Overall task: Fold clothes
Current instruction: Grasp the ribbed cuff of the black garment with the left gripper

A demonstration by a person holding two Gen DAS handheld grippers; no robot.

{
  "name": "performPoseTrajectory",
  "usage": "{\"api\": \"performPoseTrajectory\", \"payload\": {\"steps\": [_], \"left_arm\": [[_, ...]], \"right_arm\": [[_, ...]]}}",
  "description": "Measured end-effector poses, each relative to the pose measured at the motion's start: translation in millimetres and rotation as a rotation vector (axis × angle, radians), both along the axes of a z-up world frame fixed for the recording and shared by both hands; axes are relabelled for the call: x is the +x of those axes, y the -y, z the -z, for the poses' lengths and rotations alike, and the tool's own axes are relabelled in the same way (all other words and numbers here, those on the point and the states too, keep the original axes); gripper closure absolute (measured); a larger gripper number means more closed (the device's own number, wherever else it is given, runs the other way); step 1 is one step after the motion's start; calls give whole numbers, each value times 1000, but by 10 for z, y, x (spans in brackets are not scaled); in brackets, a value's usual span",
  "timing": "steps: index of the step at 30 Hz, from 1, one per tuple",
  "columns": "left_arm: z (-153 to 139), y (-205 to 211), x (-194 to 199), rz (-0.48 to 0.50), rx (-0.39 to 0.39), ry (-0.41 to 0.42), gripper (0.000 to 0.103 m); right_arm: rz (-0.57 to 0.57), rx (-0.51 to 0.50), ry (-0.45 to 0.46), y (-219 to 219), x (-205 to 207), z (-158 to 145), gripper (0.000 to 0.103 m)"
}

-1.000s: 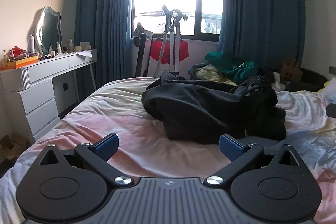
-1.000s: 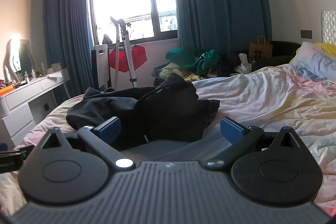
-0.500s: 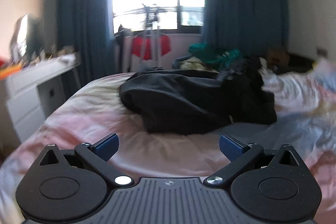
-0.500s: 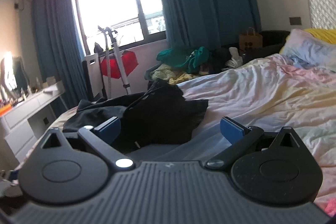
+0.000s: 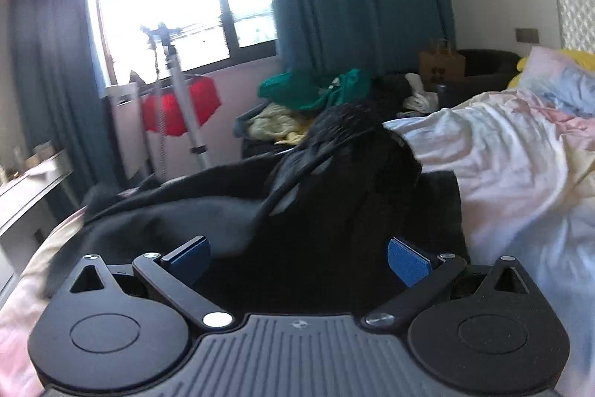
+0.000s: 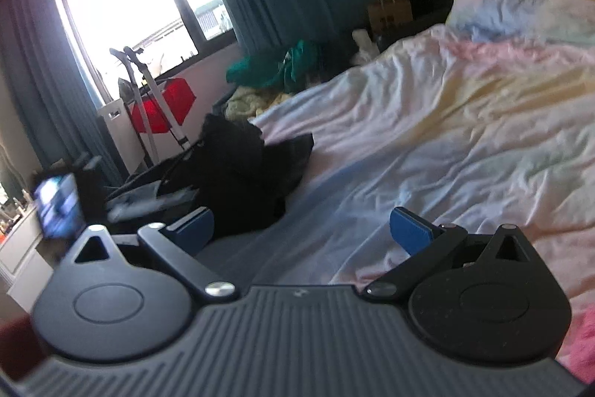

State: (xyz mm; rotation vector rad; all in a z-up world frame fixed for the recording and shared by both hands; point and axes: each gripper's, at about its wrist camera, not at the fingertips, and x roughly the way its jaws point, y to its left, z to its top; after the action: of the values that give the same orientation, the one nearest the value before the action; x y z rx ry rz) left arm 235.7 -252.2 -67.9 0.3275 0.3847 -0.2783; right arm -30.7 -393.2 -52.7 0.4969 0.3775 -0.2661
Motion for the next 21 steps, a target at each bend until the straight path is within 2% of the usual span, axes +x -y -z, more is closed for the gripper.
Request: {"api": "performPoseTrajectory", "payload": {"steps": [3, 6, 9, 11, 12, 14, 15, 17, 18, 19, 21], "left_arm": [[27, 350, 432, -9, 41, 3, 1], [128, 678, 800, -25, 133, 19, 1], [239, 938, 1057, 15, 224, 46, 0], [323, 1066, 1185, 39, 257, 9, 3], [356, 1103, 1216, 54, 257, -13, 8], [402, 1146, 1231, 78, 250, -38, 31], [406, 1132, 1194, 76, 240, -37, 36], [375, 1100, 1121, 73, 206, -50, 62], [333, 1057, 1058, 66, 194, -52, 70], [270, 1015, 998, 60, 188, -48, 85], [82, 863, 787, 66, 172, -24, 90]], "right_arm": [[8, 16, -37, 69, 117, 141, 0], [31, 44, -80, 160, 229, 296, 0], [53, 68, -111, 236, 311, 433, 0], [58, 72, -127, 275, 360, 500, 0], [63, 56, -132, 287, 377, 513, 0], [81, 36, -133, 340, 394, 517, 0], [92, 37, -130, 375, 390, 516, 0], [102, 51, -118, 441, 373, 508, 0], [105, 50, -112, 451, 363, 500, 0], [105, 41, -108, 440, 353, 489, 0], [92, 19, -98, 396, 345, 457, 0]]}}
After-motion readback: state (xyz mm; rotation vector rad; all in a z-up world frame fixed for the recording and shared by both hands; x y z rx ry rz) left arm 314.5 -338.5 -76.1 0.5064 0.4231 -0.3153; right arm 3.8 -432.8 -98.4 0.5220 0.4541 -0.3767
